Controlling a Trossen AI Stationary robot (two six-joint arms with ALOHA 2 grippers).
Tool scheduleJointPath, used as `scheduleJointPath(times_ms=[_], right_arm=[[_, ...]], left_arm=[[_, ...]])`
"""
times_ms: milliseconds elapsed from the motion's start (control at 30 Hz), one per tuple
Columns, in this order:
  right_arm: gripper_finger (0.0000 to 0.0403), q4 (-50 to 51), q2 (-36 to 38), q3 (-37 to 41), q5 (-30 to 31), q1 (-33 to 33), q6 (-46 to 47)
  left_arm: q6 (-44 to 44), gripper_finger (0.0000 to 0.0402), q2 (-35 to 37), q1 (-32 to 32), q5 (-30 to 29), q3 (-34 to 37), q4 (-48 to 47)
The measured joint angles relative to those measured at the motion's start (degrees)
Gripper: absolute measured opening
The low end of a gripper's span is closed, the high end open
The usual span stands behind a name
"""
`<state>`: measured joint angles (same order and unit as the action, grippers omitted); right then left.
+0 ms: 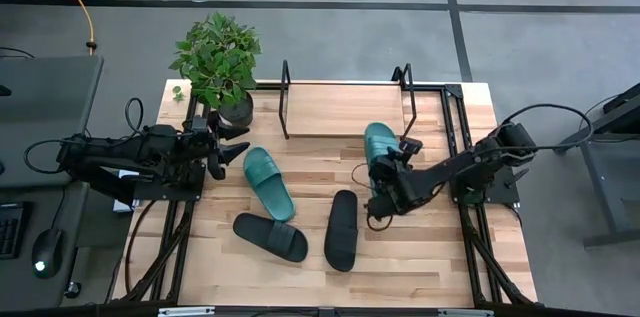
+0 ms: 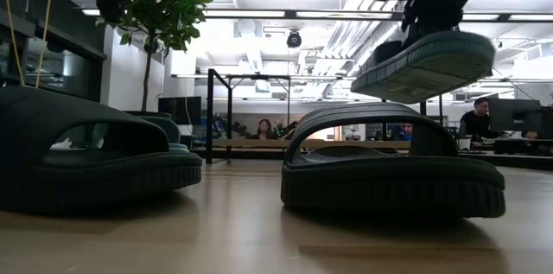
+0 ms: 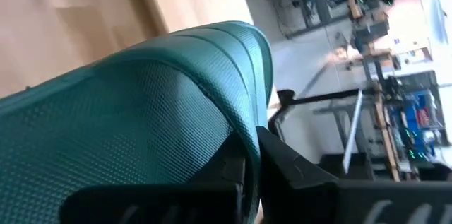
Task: Pick and place slides into the shelf
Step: Put the right green slipper on the shelf
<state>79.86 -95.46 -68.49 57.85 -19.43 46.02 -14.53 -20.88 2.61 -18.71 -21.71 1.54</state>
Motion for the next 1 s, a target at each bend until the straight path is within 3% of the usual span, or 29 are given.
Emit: scheduleJointPath(times_ms=[267,633,800,1000], right_arm=[[0.0003,-3.1,0.1,0.0,2.6,8.7,-10.4],[0.0003,-26.5,3.9,0.0,0.9,17.3,-40.0],[0.0003,-33.4,7.2,0.0,-2.3,22.3,-49.8],[0.0003,-38.3,10.0,0.0,-12.7,30.5,-59.6]], left_arm=[[2.2,0.0215,0.0,0.0,-1.5,0.0,0.2],[5.2,0.0215,0.0,0.0,-1.6,0.0,2.2],[5.3,0.0215,0.0,0.0,-1.6,0.0,1.8],[5.9,0.0215,0.0,0.0,-1.6,0.0,1.7]])
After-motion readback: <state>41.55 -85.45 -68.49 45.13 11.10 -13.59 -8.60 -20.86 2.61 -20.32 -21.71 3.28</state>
